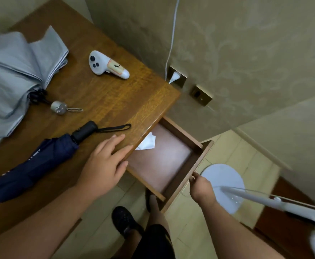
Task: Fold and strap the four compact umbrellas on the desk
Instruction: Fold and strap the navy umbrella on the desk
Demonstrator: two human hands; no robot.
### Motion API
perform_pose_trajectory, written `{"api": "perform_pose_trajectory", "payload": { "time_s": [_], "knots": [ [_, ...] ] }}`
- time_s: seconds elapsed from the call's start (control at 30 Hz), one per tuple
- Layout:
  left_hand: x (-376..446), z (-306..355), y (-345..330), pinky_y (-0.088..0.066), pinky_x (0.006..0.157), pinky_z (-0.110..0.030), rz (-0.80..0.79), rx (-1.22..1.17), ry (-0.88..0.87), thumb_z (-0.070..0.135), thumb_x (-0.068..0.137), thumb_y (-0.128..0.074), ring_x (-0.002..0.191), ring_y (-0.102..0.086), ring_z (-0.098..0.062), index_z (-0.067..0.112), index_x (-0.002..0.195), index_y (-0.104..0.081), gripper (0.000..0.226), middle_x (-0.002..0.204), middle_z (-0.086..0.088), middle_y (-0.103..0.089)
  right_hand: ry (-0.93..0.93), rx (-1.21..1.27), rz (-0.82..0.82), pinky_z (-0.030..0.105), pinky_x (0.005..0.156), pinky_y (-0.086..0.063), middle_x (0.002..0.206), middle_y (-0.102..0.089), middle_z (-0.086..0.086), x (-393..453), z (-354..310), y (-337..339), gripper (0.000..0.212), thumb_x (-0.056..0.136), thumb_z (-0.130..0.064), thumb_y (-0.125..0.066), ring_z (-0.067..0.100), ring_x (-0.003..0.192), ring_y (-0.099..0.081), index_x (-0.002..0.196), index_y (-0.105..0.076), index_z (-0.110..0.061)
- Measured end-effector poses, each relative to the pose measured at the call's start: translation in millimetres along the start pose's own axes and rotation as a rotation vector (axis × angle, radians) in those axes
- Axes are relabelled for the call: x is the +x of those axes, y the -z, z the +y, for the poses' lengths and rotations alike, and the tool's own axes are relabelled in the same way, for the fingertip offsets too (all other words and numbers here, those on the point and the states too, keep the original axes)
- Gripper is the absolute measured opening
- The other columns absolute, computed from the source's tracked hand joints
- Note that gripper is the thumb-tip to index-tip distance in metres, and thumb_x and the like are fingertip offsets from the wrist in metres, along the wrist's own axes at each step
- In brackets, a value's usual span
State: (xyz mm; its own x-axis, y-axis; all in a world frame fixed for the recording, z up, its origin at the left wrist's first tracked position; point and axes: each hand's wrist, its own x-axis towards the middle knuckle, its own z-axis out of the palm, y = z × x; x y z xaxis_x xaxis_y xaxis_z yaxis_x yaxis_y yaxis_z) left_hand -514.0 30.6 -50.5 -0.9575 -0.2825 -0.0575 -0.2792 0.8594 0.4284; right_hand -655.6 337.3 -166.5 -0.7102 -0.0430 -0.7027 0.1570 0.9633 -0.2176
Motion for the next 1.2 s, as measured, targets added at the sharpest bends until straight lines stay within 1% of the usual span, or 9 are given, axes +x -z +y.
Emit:
{"api": "perform_pose_trajectory", "payload": {
  "time_s": [0.13,0.23,0.43,0.5,0.6,0.73,0.87,1.0,1.2],
  "knots": [
    [-6.4,-13.3,42.6,-0.05,0.097,-0.044,0.069,-0.076,0.127,0.012,0.091,-0.075,0.121,-0.052,-0.023,0.024,0.119,-0.077,0.031,0.128,0.003,-0.061,0.023,0.185,0.348,0.04,0.084,-0.05,0.113,-0.071,0.011,-31.3,-20.8,67.9,0.036,0.096,-0.016,-0.044,0.035,0.102,-0.064,0.126,-0.061,-0.024],
    [-16.6,-47.3,85.6,-0.045,0.099,-0.049,0.146,0.02,0.275,0.023,0.088,-0.08,0.118,-0.046,-0.03,0.023,0.123,-0.072,0.036,0.125,-0.003,-0.056,0.407,0.171,0.454,0.039,0.087,-0.05,0.102,-0.066,0.005,-58.4,-95.8,95.0,0.025,0.093,-0.014,-0.055,0.029,0.099,-0.061,0.115,-0.067,-0.02],
    [-81.5,-123.8,131.2,-0.038,0.111,-0.054,-0.011,0.118,0.601,0.071,0.068,-0.082,0.136,-0.042,-0.035,0.032,0.153,-0.04,0.102,0.15,-0.007,-0.048,1.005,-0.024,0.199,0.037,0.096,-0.045,0.112,-0.057,0.005,-116.1,-281.7,47.8,0.035,0.095,-0.025,-0.062,0.03,0.11,-0.053,0.129,-0.067,-0.019],
    [-103.7,-136.1,131.5,-0.036,0.116,-0.051,-0.17,0.051,0.662,0.077,0.064,-0.082,0.142,-0.037,-0.033,0.036,0.16,-0.031,0.116,0.158,-0.003,-0.041,1.059,-0.225,-0.021,0.05,0.113,-0.039,0.141,-0.047,0.005,-135.6,-324.1,23.0,0.062,0.09,-0.042,-0.065,0.034,0.132,-0.04,0.149,-0.049,-0.031],
    [-122.8,-142.9,118.3,-0.039,0.113,-0.043,-0.164,-0.036,0.636,0.057,0.07,-0.09,0.133,-0.044,-0.032,0.032,0.154,-0.048,0.098,0.149,-0.002,-0.049,1.106,-0.659,-0.183,0.076,0.118,-0.008,0.164,-0.02,0.0,-144.5,-346.2,-7.0,0.095,0.076,-0.055,-0.071,0.039,0.148,-0.014,0.157,-0.022,-0.047],
    [-119.7,-134.9,110.3,-0.052,0.095,-0.032,-0.022,-0.219,0.587,0.018,0.076,-0.091,0.108,-0.064,-0.019,0.026,0.142,-0.063,0.072,0.121,0.003,-0.066,1.134,-0.708,-0.068,0.072,0.116,-0.013,0.147,-0.039,0.002,-137.6,-325.7,-15.7,0.084,0.085,-0.066,-0.065,0.037,0.137,-0.031,0.155,-0.021,-0.049],
    [-91.4,-112.7,103.9,-0.044,0.095,-0.025,-0.087,-0.202,0.357,0.021,0.079,-0.089,0.11,-0.063,-0.012,0.03,0.138,-0.065,0.064,0.123,0.014,-0.068,1.068,-0.703,0.047,0.057,0.107,-0.025,0.131,-0.056,-0.004,-122.8,-277.1,12.4,0.076,0.081,-0.085,-0.054,0.031,0.125,-0.044,0.147,-0.037,-0.05],
    [-26.9,-52.7,72.6,-0.045,0.103,-0.039,-0.136,-0.05,0.035,0.027,0.079,-0.076,0.116,-0.057,-0.02,0.035,0.142,-0.059,0.066,0.128,0.013,-0.062,0.863,-0.475,0.225,0.043,0.085,-0.036,0.108,-0.059,-0.013,-101.3,-177.0,65.7,0.068,0.076,-0.089,-0.049,0.021,0.106,-0.055,0.132,-0.053,-0.052],
    [47.3,77.2,0.2,-0.045,0.1,-0.045,-0.162,0.158,-0.322,0.02,0.067,-0.078,0.119,-0.055,-0.032,0.022,0.137,-0.06,0.072,0.132,-0.003,-0.061,0.394,-0.27,0.423,0.039,0.075,-0.038,0.095,-0.059,-0.01,-88.0,-36.1,90.3,0.06,0.068,-0.071,-0.081,0.026,0.091,-0.06,0.121,-0.069,-0.046]
  ]
}}
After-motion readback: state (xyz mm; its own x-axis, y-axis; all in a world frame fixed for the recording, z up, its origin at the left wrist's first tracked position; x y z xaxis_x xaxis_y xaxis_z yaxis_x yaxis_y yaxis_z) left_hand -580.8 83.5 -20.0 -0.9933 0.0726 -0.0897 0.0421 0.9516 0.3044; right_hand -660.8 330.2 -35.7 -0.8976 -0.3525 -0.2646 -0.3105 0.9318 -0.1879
